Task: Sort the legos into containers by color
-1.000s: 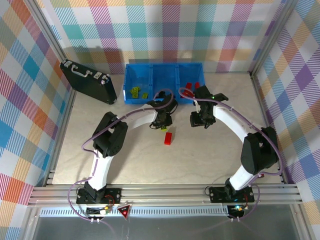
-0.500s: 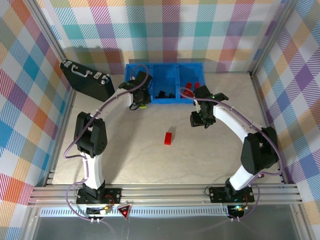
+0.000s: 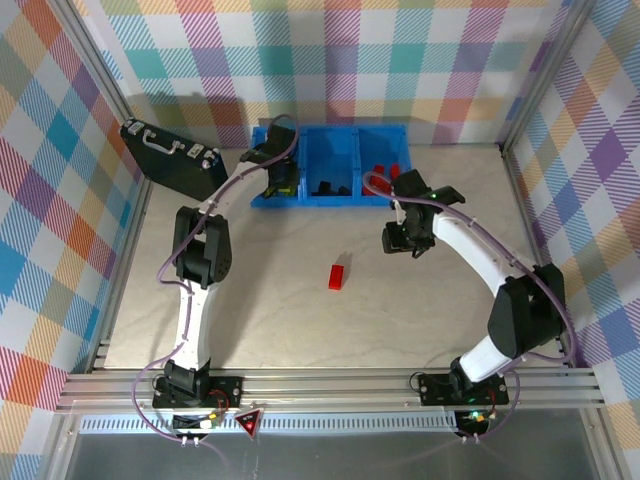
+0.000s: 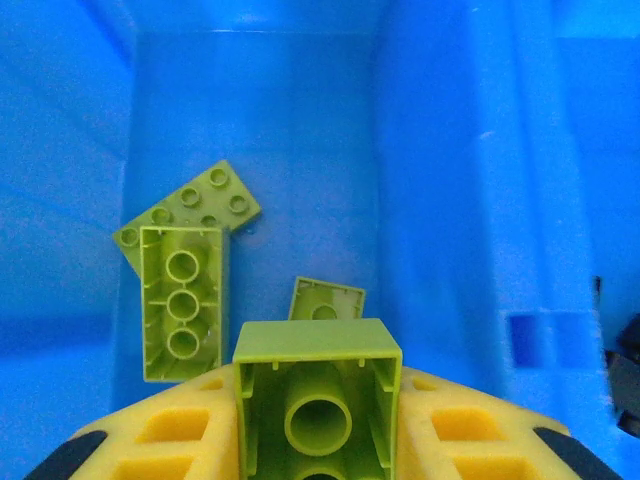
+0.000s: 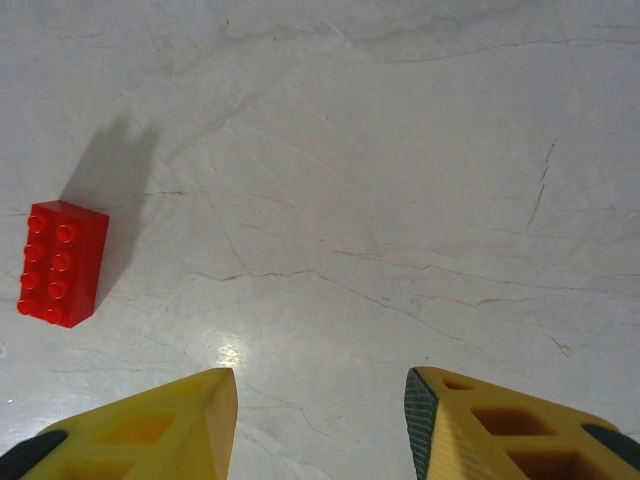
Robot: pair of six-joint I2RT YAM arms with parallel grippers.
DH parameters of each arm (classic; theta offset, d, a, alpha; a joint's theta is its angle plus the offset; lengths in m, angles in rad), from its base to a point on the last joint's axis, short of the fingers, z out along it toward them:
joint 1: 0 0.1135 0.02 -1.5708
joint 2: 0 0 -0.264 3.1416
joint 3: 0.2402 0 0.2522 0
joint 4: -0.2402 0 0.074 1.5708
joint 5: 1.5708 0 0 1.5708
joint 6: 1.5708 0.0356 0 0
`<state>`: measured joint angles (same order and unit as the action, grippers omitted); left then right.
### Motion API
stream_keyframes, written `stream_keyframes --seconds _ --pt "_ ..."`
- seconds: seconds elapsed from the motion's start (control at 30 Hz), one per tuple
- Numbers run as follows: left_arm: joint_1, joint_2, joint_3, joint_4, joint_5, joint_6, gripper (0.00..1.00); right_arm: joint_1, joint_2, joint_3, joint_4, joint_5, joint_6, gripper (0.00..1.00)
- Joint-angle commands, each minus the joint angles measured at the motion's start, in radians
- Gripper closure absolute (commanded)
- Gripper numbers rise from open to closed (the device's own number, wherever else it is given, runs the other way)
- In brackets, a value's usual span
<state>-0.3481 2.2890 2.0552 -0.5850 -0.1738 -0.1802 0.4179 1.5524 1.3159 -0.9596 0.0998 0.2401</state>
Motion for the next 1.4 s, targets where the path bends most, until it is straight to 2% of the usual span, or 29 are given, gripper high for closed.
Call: stream_keyframes --seconds 0.0,0.37,0.73,0.9,1.13,1.37 --pt "0.017 0.06 0.063 0.034 0.003 0.044 0.67 -0.005 -0.051 -0.027 -0.03 -0.015 0.041 0.5" --pt "0.031 0.088 0.095 0.042 0.027 0.046 0.57 -0.004 -0.116 -0.081 -0.024 -0.04 0.074 0.5" --pt "0.029 -0.078 0.052 0.002 0.053 0.023 0.56 0.029 -0.114 -0.047 0.008 -0.12 0.11 0.51" --pt "0.024 -0.229 -0.107 0.025 0.111 -0.034 0.56 0.074 -0.072 -0.025 0.026 -0.134 0.129 0.51" --pt "0.002 -0.479 -0.465 0.116 0.237 -0.115 0.57 0.158 0.021 0.01 0.048 -0.132 0.167 0.52" --pt "-0.028 -0.705 -0.78 0.165 0.276 -0.196 0.57 0.234 0.141 0.064 0.041 -0.092 0.265 0.55"
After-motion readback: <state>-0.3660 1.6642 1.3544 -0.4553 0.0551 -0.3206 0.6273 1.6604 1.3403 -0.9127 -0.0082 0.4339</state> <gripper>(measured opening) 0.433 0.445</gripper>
